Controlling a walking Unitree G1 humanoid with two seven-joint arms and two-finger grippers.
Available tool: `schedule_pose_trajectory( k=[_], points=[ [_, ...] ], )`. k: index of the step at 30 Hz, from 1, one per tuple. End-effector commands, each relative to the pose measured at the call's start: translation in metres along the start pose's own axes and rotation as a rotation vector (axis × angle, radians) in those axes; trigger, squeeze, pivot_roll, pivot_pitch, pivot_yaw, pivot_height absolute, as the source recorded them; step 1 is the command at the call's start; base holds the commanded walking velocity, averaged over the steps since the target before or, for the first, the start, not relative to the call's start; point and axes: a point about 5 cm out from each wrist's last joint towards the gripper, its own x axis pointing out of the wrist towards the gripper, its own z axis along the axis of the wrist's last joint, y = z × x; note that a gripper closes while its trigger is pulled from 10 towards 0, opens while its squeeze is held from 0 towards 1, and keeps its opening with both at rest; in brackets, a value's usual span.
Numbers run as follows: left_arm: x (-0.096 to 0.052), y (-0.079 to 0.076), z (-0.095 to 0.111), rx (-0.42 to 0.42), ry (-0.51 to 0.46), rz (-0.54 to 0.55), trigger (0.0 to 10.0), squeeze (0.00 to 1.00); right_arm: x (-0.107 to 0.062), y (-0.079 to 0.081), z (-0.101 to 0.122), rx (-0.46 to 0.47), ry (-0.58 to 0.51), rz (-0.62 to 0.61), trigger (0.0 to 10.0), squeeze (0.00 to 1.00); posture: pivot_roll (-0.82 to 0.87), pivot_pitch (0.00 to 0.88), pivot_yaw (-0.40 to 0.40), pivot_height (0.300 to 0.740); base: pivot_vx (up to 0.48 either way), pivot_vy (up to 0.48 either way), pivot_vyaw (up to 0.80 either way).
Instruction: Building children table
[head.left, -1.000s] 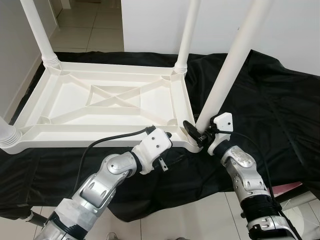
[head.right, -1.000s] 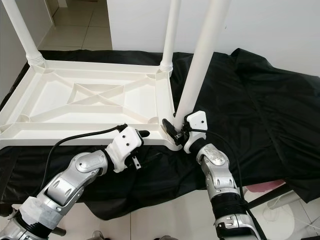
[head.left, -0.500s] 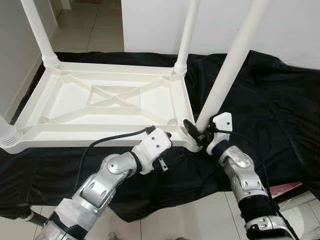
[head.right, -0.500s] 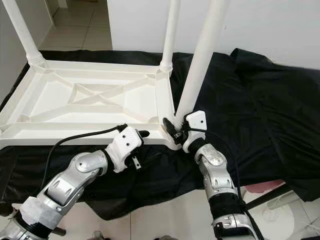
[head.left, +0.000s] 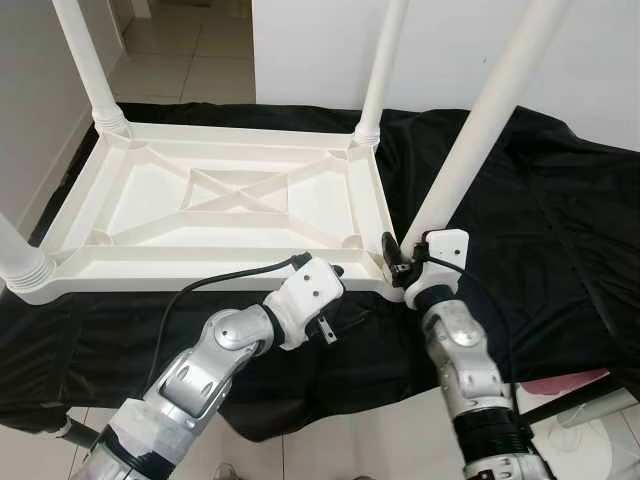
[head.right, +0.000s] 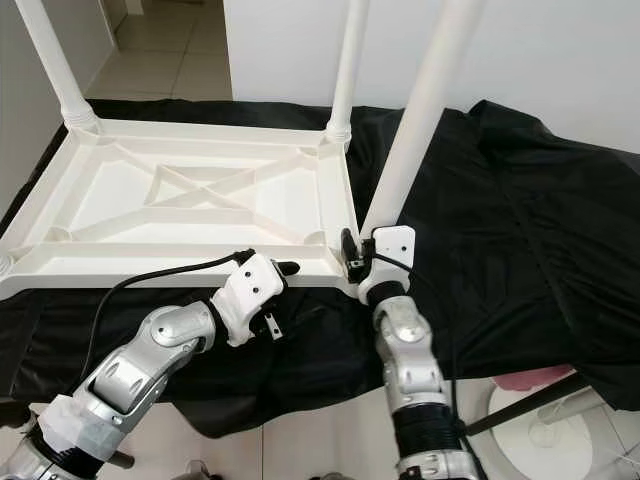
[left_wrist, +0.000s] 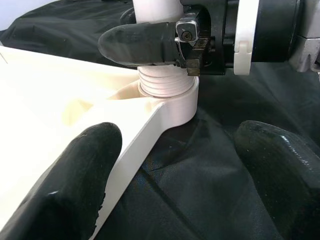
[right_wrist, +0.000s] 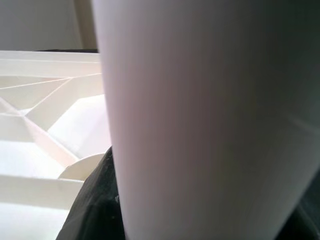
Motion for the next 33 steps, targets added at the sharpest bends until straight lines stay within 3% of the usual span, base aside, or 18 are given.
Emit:
schedule_pose_trajectory(
  k=[1,4,18,19,24,33],
  points=[
    [0.0,-0.004,-0.001,-0.004,0.007,-0.056,10.0,0.0,-0.013,0.009,-0.017,0.054,0.086,-0.152,10.0,0.0,0.0,0.086,-0.071,0.74,0.0,0.0,0.0],
    [0.001,-0.005,-0.001,-0.005,0.006,-0.054,10.0,0.0,-0.014,0.023,-0.018,0.084,0.098,-0.128,10.0,0.0,0.0,0.085,-0.074,0.74,0.0,0.0,0.0],
    [0.0,-0.005,-0.001,-0.006,0.005,-0.048,10.0,0.0,-0.014,0.024,-0.01,0.068,0.066,-0.105,10.0,0.0,0.0,0.086,-0.079,0.74,0.0,0.0,0.0],
    [0.0,-0.005,-0.001,-0.006,0.005,-0.048,10.0,0.0,-0.014,0.024,-0.007,0.077,0.048,-0.097,10.0,1.0,0.0,0.086,-0.079,0.74,0.0,0.0,0.0],
    [-0.001,-0.005,-0.001,-0.008,0.005,-0.047,10.0,0.0,-0.015,0.021,0.0,0.103,0.007,-0.077,10.0,1.0,0.0,0.09,-0.08,0.74,0.0,0.0,0.0],
    [-0.002,-0.004,-0.001,-0.001,0.008,-0.05,10.0,0.0,-0.02,0.006,0.001,0.052,-0.008,-0.013,10.0,1.0,-0.01,0.086,-0.081,0.74,0.0,0.0,0.0]
  ],
)
